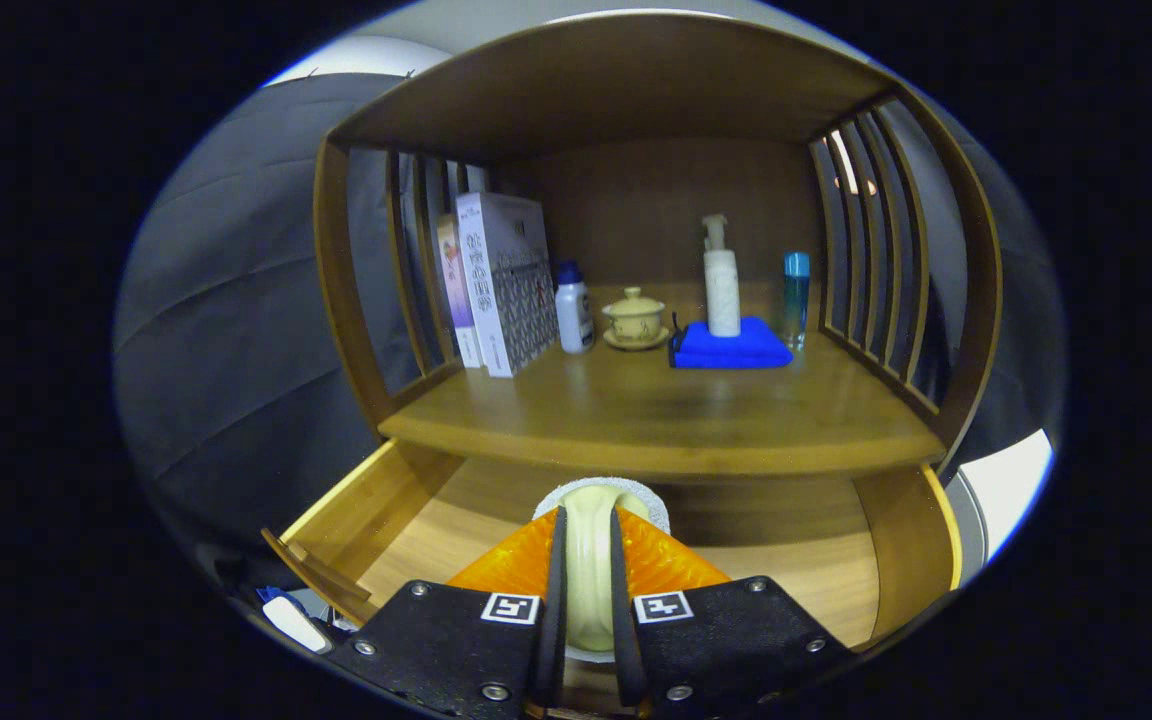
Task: Pull open the drawer, take out the items inside it, and place them on the countertop above the cabinet.
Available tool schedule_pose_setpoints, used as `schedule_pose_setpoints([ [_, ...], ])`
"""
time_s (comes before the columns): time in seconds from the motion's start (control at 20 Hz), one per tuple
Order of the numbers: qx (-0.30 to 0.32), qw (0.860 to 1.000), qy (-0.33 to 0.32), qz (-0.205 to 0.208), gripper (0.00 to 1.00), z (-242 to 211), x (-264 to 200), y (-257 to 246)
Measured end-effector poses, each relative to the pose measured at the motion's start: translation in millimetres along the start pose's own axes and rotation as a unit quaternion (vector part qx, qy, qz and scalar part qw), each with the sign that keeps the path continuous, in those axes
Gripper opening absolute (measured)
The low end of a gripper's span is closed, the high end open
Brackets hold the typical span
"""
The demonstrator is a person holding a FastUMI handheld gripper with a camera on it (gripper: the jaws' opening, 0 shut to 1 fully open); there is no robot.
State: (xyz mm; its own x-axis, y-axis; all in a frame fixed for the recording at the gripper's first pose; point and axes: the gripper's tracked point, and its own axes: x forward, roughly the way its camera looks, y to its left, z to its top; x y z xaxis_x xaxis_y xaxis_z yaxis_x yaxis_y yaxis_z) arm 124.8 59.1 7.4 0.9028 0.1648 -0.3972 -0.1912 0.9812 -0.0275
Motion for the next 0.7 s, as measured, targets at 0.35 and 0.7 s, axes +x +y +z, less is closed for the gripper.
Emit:
schedule_pose_setpoints([
  [0.35,0.011,0.999,-0.039,-0.02,0.21,31,0,-10],
  [0.7,0.034,0.995,-0.078,-0.046,0.21,71,20,-34],
])
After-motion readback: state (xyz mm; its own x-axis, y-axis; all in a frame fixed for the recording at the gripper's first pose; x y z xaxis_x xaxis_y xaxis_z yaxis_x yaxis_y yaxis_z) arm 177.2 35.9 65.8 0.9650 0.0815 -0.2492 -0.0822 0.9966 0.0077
